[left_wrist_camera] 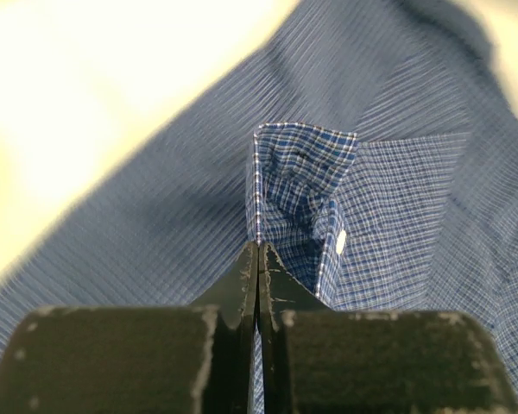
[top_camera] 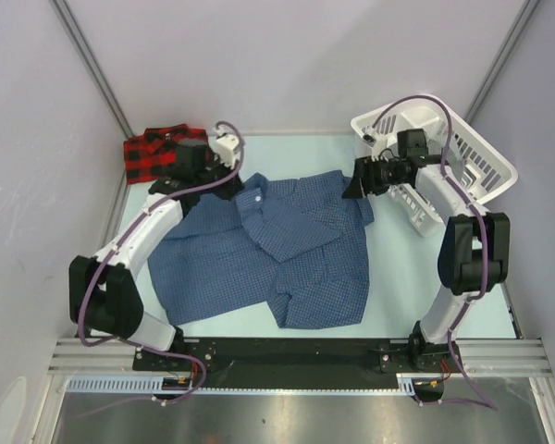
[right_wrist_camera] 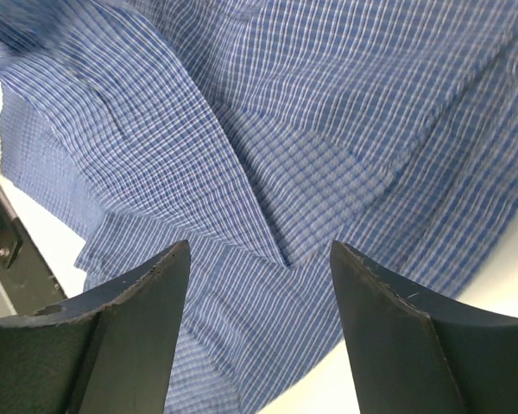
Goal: Fold and stack the long sleeve shirts
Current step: Fold the shirt
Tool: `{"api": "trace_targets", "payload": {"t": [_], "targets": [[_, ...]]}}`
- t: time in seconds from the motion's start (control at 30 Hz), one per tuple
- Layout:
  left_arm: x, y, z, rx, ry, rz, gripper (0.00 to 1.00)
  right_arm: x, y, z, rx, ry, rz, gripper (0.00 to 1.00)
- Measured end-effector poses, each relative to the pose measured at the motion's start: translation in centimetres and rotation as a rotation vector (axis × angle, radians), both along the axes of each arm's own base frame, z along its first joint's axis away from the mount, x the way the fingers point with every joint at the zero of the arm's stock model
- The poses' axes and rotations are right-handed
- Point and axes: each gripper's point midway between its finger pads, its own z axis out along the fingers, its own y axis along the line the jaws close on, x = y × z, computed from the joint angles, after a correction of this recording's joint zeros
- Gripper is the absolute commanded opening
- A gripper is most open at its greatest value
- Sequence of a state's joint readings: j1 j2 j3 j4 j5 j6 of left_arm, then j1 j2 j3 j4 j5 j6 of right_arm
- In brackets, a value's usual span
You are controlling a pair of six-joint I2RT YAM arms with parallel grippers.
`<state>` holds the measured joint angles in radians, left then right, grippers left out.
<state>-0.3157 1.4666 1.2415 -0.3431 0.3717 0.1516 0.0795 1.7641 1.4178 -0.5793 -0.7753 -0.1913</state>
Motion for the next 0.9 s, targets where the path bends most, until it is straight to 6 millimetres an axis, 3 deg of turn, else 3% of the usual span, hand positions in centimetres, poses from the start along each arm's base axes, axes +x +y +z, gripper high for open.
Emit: {"api": "trace_targets", "payload": {"t": [0.13, 0.27, 0.63, 0.67, 0.73, 0.77, 0.8, 0.9], "targets": [[0.5, 5.5, -5.9, -0.064, 0.156, 0.173, 0.00, 1.3, 1.0, -0.6, -0.012, -0.007, 0.013, 0.70], [0.1, 10.4, -9.4, -0.122, 0.239, 0.333, 0.00, 2.0, 1.9, -0.7, -0.028, -0.021, 0.033, 0.69], [0.7, 14.9, -9.5, -0.259, 0.177, 0.455, 0.00, 3.4, 2.6, -1.6, -0.091, -0.036, 0.055, 0.59], [0.6, 15.4, -9.5, -0.262, 0.164, 0.467, 0.02, 3.5, 2.5, -1.7, -0.100, -0.037, 0.050, 0.58], [0.2, 16.0, -9.6, -0.256, 0.155, 0.486, 0.17, 3.9, 2.3, -1.6, -0.118, -0.048, 0.038, 0.55], [0.2, 16.4, -9.7, -0.247, 0.150, 0.495, 0.26, 4.1, 2.2, -1.5, -0.127, -0.056, 0.034, 0.54], [0.2, 16.6, -9.9, -0.235, 0.153, 0.497, 0.44, 4.6, 2.1, -1.4, -0.140, -0.066, 0.028, 0.53], [0.0, 17.8, -10.7, -0.188, 0.187, 0.507, 0.50, 7.1, 2.0, -0.9, -0.179, -0.120, 0.008, 0.51]]}}
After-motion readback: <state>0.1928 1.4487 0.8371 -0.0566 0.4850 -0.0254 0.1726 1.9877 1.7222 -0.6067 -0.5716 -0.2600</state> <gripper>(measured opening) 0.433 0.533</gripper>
